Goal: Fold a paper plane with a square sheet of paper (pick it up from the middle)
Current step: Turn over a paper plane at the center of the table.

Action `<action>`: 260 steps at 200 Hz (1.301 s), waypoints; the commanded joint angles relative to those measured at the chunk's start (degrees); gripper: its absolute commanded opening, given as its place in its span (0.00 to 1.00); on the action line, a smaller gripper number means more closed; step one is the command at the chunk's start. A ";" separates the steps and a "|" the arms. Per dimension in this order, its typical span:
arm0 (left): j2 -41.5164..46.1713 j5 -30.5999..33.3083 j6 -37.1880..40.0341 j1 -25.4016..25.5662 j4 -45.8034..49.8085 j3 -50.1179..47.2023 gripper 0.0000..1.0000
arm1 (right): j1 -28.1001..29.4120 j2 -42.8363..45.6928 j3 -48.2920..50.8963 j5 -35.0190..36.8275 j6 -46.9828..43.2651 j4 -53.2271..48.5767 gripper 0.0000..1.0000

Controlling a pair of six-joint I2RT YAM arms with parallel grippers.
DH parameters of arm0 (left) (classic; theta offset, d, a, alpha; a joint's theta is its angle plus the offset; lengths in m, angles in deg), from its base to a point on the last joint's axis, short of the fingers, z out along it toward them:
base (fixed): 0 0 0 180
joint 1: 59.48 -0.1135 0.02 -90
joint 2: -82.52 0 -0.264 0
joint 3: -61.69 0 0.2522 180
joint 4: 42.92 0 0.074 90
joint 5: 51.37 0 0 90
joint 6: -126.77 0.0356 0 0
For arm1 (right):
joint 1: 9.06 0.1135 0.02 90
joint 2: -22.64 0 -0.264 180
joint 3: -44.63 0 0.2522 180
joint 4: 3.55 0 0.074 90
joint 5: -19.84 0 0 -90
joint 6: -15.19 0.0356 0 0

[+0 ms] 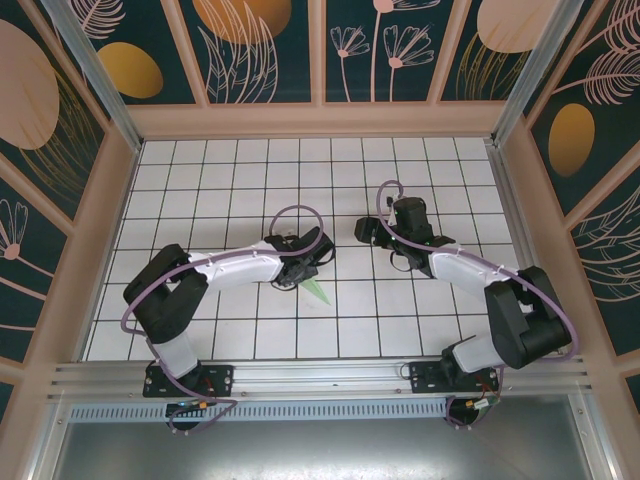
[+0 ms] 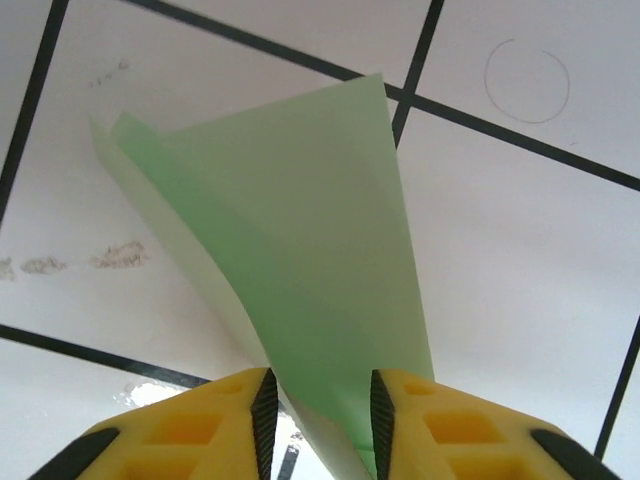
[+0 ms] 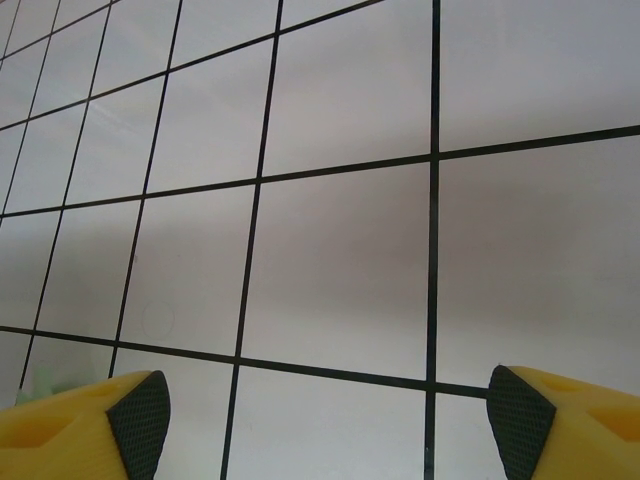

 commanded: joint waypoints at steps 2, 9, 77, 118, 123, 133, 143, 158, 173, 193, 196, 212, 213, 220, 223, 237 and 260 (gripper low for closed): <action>1.73 -0.06 -1.50 0.40 -0.58 -0.95 0.23 | -0.32 -0.78 -0.22 -0.96 0.81 0.87 0.85; 2.58 0.24 -1.50 0.57 -0.25 -0.62 0.19 | -0.30 -0.78 -0.27 -0.84 0.84 0.71 0.85; 9.53 4.90 1.79 0.79 -0.56 -0.04 0.13 | -0.27 0.18 -0.40 0.50 -0.49 0.42 0.84; 15.39 1.12 2.23 0.71 -15.28 -11.71 0.26 | -0.06 0.89 -0.32 -1.79 0.08 0.57 0.84; 15.49 0.54 1.64 0.66 -15.91 -12.80 0.26 | 0.05 0.82 -0.23 -2.10 0.26 0.66 0.84; 15.37 -0.15 1.05 0.68 -16.51 -14.47 0.28 | 0.21 0.55 -0.22 -2.72 0.60 0.68 0.84; 15.36 -0.46 0.53 0.64 -16.69 -15.70 0.28 | 0.36 0.40 -0.29 -3.17 0.89 0.68 0.83; 15.92 -0.43 0.47 0.58 -17.12 -16.77 0.31 | 0.86 0.09 -0.56 -3.37 1.16 0.52 0.83; 17.19 -0.32 1.76 0.49 -18.05 -16.94 0.36 | 1.48 -0.07 -1.00 -3.30 1.31 0.33 0.83; 19.24 -1.17 4.52 -0.03 -21.55 -17.41 0.43 | 2.04 -0.27 -1.52 -3.48 1.59 0.24 0.83; 19.45 -1.52 5.07 -0.16 -22.22 -17.57 0.43 | 2.15 -0.33 -1.63 -3.46 1.59 0.18 0.83; 19.36 -5.42 9.59 -0.83 -26.16 -17.54 0.50 | 2.54 -0.61 -1.94 -3.37 1.83 -0.16 0.83; 19.23 -5.63 9.87 -0.80 -26.27 -17.46 0.51 | 2.56 -0.62 -1.96 -3.37 1.89 -0.18 0.83; 18.27 -6.95 12.28 -0.81 -26.42 -16.37 0.52 | 2.58 -0.64 -1.98 -3.33 2.15 -0.28 0.83; 17.82 -7.48 13.23 -0.74 -26.13 -15.78 0.52 | 2.60 -0.70 -1.96 -3.29 2.27 -0.28 0.83; 15.13 -8.23 16.86 -0.73 -22.98 -12.60 0.53 | 2.60 -0.63 -1.81 -2.98 2.80 -0.37 0.83; 11.06 -8.27 21.49 -0.33 -19.28 -8.63 0.53 | 2.60 -0.52 -1.98 -1.29 3.43 -1.07 0.83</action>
